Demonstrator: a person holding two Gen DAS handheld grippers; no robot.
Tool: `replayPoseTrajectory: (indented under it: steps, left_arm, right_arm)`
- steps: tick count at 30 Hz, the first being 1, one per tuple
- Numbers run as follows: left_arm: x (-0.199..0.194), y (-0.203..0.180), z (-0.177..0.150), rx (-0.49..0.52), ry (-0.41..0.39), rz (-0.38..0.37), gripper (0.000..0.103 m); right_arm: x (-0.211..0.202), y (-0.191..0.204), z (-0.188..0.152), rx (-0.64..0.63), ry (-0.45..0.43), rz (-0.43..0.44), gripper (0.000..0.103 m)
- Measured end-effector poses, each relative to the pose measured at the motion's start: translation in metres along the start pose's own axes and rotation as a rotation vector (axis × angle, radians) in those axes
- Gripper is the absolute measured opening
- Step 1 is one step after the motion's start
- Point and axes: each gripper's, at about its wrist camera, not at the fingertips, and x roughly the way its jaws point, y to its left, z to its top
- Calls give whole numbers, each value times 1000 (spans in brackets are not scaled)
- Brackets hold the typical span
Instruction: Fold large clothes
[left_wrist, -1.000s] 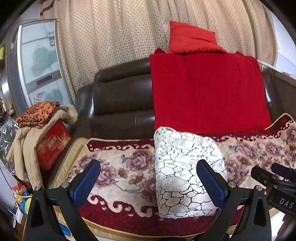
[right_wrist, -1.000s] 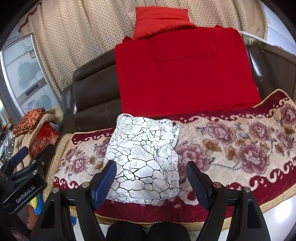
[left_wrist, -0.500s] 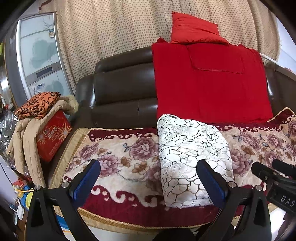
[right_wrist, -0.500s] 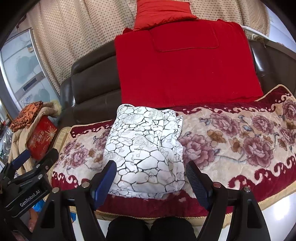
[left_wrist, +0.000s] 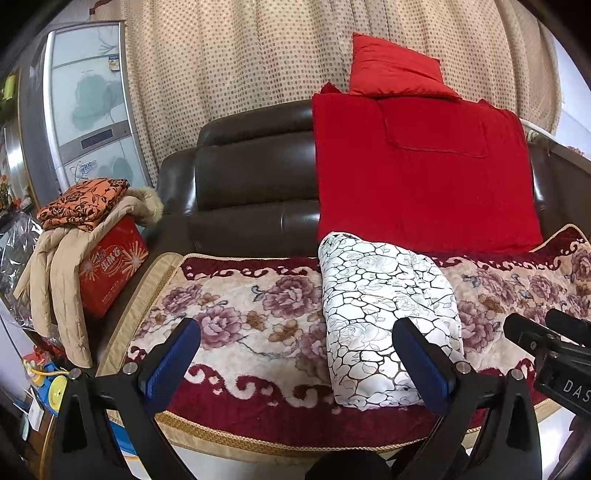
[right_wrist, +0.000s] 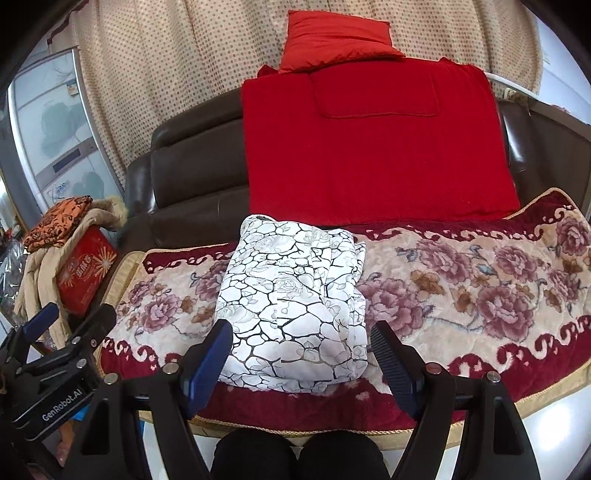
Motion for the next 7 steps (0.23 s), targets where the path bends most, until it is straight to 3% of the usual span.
replayPoseTrajectory:
  steps: [7]
  left_arm:
    - [40,0,7,-18,50,-15,103]
  right_arm:
    - [29,-7,12,19,24,3,80]
